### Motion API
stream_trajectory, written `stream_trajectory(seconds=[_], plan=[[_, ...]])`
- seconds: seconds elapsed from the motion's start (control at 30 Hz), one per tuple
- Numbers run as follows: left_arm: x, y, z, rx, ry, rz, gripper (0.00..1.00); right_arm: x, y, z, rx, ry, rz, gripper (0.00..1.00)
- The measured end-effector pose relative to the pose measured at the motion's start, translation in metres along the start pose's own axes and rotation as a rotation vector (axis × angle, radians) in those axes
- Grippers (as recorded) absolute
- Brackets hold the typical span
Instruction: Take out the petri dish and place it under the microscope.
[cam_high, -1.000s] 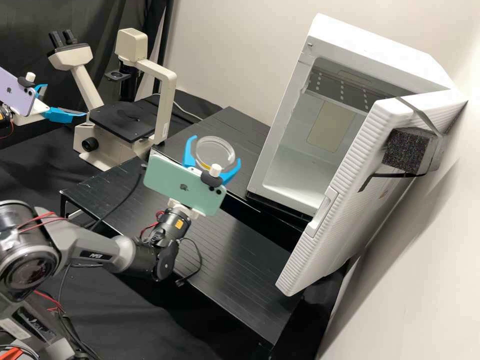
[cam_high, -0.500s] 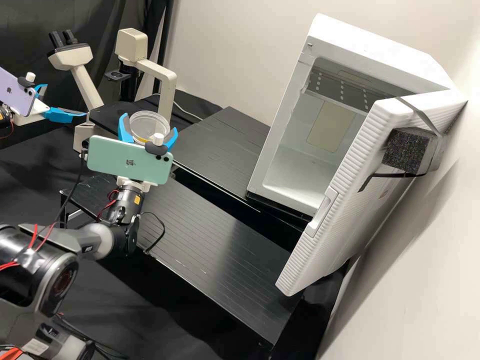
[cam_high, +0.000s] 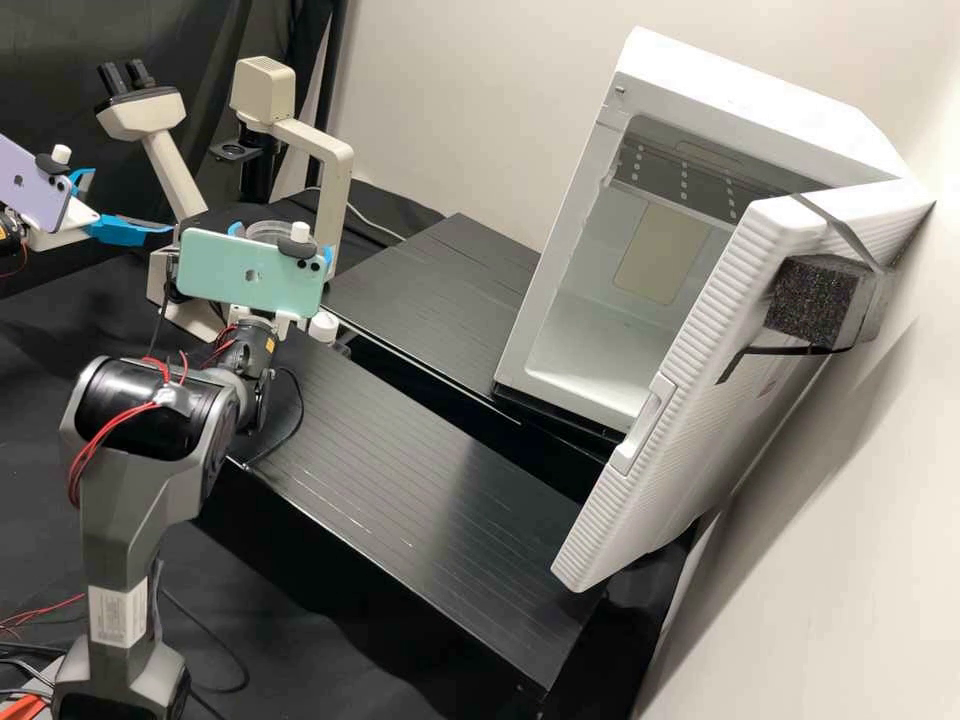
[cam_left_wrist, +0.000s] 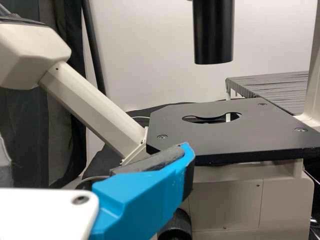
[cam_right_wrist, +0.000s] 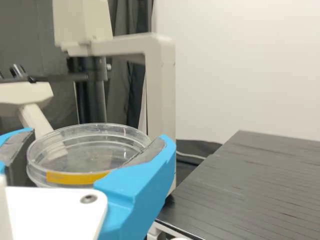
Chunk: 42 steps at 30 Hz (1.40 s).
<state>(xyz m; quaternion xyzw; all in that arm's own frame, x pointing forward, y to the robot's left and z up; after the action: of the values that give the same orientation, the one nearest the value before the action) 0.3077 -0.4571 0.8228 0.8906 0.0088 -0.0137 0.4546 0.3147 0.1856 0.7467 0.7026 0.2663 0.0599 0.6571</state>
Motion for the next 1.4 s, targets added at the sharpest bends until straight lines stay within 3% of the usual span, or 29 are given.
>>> stream_trajectory(seconds=[0.17, 0.37, 0.7, 0.8, 1.1, 1.4], plan=[[0.000, 0.000, 0.000, 0.000, 0.000, 0.000, 1.00, 0.026, -0.007, -0.006, -0.006, -0.015, -0.032, 0.00], [0.000, 0.000, 0.000, 0.000, 0.000, 0.000, 1.00, 0.059, -0.013, -0.011, -0.050, -0.016, -0.040, 0.00], [0.000, 0.000, 0.000, 0.000, 0.000, 0.000, 1.00, 0.098, -0.037, 0.001, -0.104, -0.078, -0.121, 0.00], [0.000, 0.000, 0.000, 0.000, 0.000, 0.000, 1.00, 0.110, -0.043, 0.002, -0.094, -0.094, -0.120, 0.00], [0.000, 0.000, 0.000, 0.000, 0.000, 0.000, 1.00, 0.139, -0.063, 0.012, -0.138, -0.116, -0.145, 0.00], [0.000, 0.000, 0.000, 0.000, 0.000, 0.000, 1.00, 0.158, -0.071, 0.017, -0.115, -0.123, -0.136, 0.00]])
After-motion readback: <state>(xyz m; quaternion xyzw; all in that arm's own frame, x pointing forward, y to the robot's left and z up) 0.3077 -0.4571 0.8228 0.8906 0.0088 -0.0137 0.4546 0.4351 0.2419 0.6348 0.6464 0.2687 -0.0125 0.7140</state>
